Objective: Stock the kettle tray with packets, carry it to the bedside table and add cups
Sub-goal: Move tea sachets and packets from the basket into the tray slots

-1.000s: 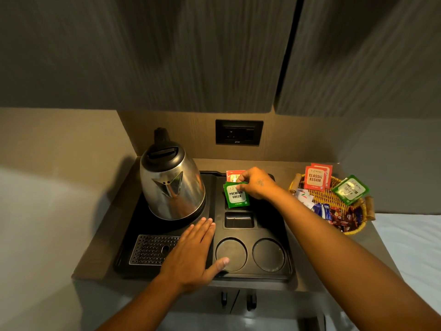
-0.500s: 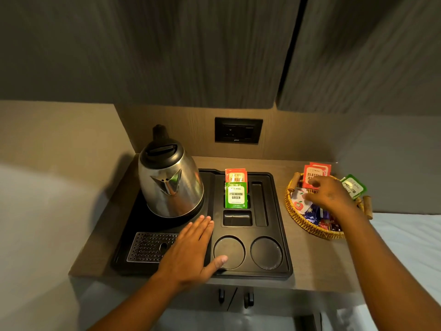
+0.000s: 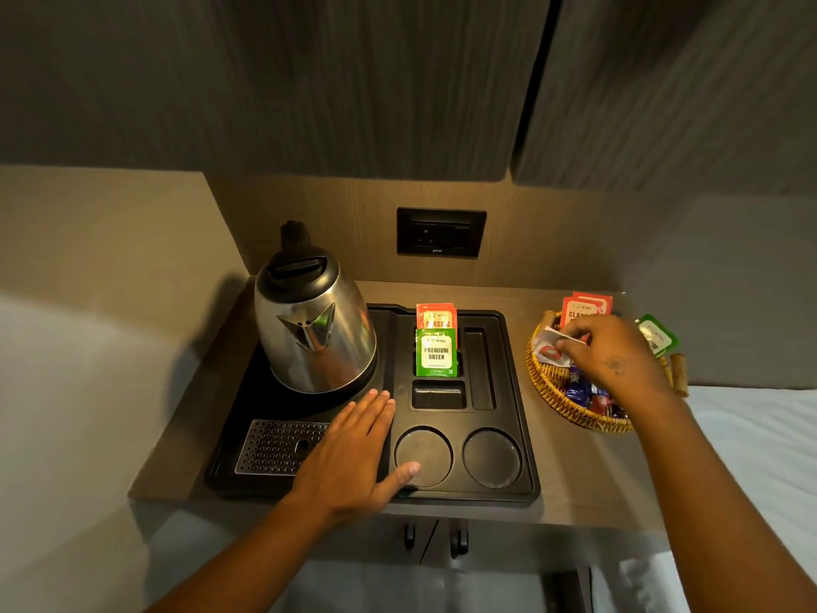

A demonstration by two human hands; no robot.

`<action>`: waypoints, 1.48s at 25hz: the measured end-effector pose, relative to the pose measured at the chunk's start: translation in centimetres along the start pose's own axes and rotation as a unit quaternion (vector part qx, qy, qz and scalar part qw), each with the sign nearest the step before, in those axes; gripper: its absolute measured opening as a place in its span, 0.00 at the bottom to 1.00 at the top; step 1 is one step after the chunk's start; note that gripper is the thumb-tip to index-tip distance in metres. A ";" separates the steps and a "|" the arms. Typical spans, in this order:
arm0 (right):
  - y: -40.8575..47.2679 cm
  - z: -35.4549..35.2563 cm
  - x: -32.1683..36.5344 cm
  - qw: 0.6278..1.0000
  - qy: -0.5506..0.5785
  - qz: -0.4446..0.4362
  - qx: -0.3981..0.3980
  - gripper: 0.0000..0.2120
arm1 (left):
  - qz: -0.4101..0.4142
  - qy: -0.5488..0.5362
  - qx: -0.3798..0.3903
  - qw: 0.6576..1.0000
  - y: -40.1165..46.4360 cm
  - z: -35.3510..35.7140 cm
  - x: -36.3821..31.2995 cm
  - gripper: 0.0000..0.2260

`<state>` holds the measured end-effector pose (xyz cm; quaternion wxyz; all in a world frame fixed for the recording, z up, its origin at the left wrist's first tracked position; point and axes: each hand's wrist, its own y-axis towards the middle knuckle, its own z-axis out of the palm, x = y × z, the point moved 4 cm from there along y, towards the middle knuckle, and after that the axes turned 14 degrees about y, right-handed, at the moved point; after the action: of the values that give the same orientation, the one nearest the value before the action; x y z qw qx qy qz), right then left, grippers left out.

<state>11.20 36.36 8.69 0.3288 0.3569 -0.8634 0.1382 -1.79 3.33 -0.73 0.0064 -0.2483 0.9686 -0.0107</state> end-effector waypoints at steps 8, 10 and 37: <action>-3.3 12.9 7.1 0.976 -0.026 -0.040 0.211 0.11 | 0.004 0.000 -0.005 1.000 0.1 -0.1 0.1 0.41; -3.0 10.9 5.4 0.989 0.029 -0.016 0.146 0.17 | -0.001 -0.005 -0.003 1.000 0.0 -0.1 0.1 0.41; 0.6 1.9 -2.9 0.973 -0.029 0.228 -0.034 0.17 | -0.008 -0.014 -0.002 1.000 -0.2 -0.3 0.0 0.41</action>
<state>11.44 37.47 5.33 0.2759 0.1426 -0.9353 0.1696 -1.65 3.15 -0.42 0.0191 -0.2562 0.9664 -0.0058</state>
